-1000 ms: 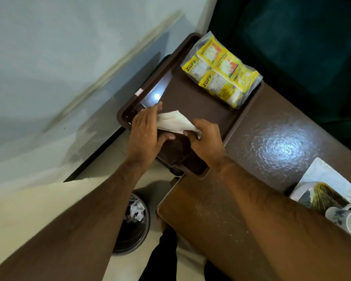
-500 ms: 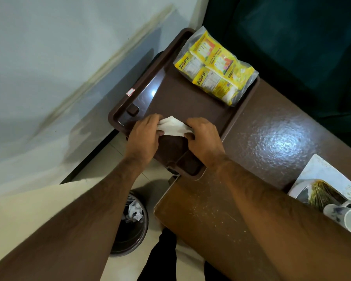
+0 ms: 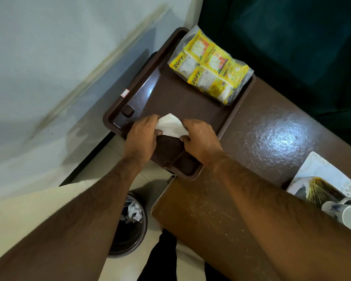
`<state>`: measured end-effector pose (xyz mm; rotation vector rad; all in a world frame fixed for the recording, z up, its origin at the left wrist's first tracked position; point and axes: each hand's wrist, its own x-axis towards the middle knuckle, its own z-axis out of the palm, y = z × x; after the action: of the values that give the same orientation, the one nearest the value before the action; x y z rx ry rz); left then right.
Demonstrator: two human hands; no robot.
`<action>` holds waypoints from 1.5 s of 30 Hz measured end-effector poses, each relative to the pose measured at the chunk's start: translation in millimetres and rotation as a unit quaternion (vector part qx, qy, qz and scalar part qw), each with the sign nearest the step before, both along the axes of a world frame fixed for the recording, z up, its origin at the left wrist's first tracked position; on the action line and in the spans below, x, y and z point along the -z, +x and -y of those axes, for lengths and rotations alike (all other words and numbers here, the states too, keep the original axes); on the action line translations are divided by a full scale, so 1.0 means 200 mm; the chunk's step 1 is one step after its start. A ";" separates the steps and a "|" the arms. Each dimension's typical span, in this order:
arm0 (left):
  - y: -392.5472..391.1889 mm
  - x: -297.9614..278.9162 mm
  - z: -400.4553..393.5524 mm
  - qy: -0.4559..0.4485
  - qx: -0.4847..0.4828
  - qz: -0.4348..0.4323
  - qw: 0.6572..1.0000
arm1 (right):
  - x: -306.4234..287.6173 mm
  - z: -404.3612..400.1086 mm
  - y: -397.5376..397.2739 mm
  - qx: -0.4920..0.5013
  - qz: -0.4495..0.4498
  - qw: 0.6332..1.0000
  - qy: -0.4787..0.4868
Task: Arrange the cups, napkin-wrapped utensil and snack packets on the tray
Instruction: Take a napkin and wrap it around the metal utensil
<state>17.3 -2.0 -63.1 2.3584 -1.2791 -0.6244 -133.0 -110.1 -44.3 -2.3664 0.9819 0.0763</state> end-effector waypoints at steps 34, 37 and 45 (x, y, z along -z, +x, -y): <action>-1.24 -0.35 0.64 -0.154 0.275 -0.024 0.949 | -0.25 0.17 -1.43 0.276 0.144 0.945 -0.102; -1.47 -0.37 0.69 -0.137 0.309 -0.030 0.941 | -0.27 0.15 -1.68 0.315 0.147 0.928 -0.132; -2.18 -0.39 0.79 -0.127 0.422 -0.051 0.896 | -0.27 0.01 -2.35 0.420 0.141 0.880 -0.169</action>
<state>-417.7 -159.4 14.8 1.4600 -2.1739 -0.7395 -602.4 -112.8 10.4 -1.9279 1.8781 -0.8023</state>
